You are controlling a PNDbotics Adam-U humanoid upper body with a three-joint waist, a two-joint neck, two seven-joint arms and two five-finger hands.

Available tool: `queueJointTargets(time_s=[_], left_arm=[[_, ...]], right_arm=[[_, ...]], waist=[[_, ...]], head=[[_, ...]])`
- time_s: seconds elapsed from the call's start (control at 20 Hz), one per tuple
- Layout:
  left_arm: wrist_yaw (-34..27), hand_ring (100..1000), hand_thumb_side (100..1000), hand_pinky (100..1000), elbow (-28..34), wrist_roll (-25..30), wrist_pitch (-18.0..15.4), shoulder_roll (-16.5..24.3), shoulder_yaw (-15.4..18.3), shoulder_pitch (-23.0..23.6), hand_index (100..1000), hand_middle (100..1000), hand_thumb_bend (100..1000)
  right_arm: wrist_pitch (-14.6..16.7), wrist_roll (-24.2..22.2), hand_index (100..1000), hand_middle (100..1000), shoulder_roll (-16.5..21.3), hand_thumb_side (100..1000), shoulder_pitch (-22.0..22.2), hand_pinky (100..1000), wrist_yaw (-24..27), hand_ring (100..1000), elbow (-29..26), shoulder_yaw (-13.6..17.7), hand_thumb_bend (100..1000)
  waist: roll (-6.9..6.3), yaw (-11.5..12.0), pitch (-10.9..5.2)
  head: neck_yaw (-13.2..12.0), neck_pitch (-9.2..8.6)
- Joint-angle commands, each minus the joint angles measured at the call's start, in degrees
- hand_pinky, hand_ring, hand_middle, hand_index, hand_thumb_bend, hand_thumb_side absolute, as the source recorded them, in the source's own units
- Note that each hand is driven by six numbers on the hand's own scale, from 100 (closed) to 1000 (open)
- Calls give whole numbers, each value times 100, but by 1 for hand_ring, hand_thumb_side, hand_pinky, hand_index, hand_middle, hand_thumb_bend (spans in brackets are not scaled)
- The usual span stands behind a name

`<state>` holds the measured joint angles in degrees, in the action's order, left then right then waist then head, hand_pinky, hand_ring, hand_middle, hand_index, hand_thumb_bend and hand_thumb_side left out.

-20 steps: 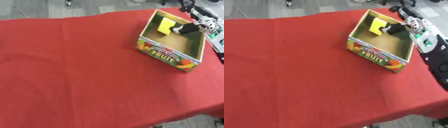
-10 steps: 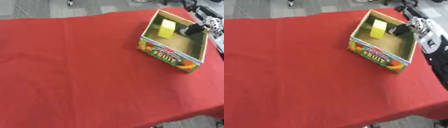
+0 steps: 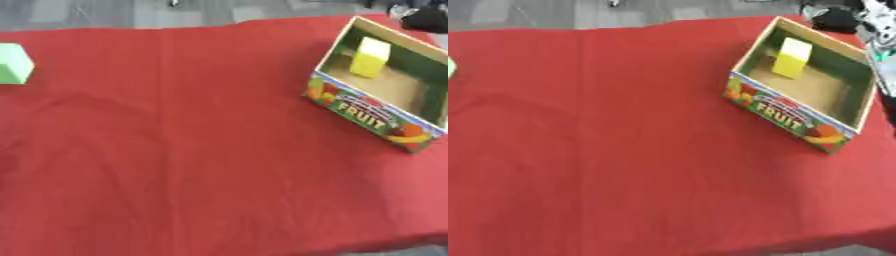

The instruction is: Pick up the objects with one hand, pass them to the other hand, and then place them into the box on the other side of the table.

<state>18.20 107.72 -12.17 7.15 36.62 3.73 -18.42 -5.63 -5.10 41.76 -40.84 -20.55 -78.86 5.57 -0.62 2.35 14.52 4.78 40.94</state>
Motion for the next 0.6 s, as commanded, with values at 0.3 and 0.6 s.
queueJointTargets(time_s=[0.3,0.6], left_arm=[[-97,728,482,789,-350,340,182,599,57,-280,846,682,649],[-256,740,511,798,-770,888,350,1070,-144,-430,850,695,665]], right_arm=[[-211,250,903,833,28,226,23,822,804,897,-1376,-163,383],[-508,330,900,836,138,229,75,824,1381,900,-1869,-283,376]], waist=[[-28,21,-135],[-47,31,-133]], head=[[-391,24],[-518,24]])
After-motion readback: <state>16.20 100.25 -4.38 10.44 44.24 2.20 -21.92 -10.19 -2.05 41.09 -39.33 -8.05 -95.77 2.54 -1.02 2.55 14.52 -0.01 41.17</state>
